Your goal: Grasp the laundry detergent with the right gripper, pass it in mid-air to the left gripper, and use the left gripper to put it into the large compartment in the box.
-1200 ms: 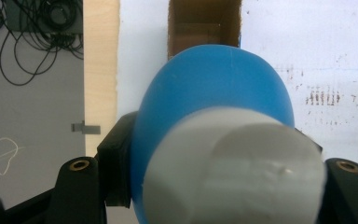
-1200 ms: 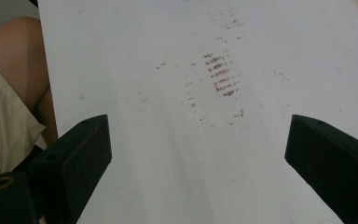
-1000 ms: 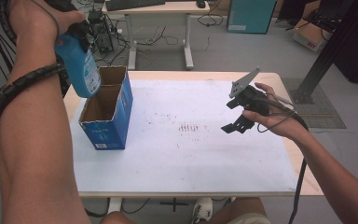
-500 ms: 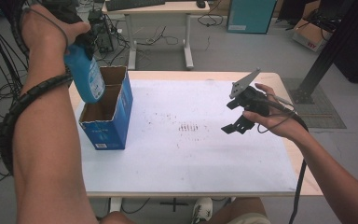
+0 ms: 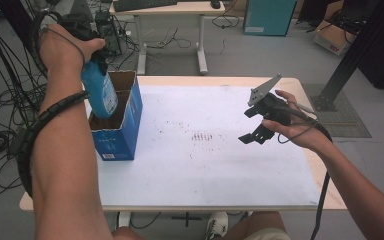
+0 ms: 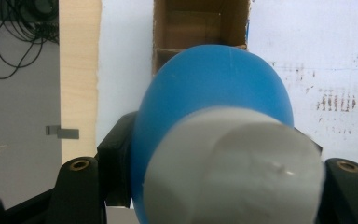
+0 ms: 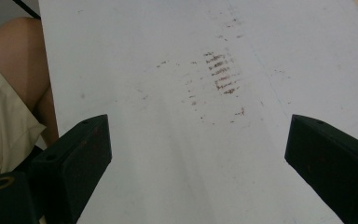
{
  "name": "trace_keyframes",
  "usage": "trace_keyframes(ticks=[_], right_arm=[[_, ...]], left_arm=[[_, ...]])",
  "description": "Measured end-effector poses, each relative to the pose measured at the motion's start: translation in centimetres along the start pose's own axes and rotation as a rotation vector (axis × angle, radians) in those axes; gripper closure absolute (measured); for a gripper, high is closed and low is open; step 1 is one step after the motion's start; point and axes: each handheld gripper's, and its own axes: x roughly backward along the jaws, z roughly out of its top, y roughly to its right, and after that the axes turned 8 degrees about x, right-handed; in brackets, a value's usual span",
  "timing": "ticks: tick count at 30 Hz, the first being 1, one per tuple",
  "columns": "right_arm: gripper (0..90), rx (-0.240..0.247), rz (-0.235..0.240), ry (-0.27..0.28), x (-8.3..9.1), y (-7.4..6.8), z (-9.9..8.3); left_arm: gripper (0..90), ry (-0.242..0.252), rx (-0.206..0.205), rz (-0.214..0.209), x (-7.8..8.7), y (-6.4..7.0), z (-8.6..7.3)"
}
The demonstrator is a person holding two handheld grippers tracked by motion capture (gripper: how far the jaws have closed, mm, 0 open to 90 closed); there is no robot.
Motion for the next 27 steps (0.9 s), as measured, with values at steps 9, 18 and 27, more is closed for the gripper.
trace_keyframes(ticks=[9,18,27], right_arm=[[7.1,0.006,0.000,0.002,0.0,0.0,-0.2],[7.1,0.001,0.001,-0.001,0.0,-0.2,-0.2],[7.1,-0.003,-0.001,-0.001,-0.1,-0.2,-0.4]], left_arm=[[36.2,-0.009,0.003,-0.001,-2.1,0.1,-0.3],[36.3,-0.010,0.026,-0.010,-4.7,0.2,-0.8],[36.2,-0.006,0.028,-0.009,-6.9,0.2,-1.1]])
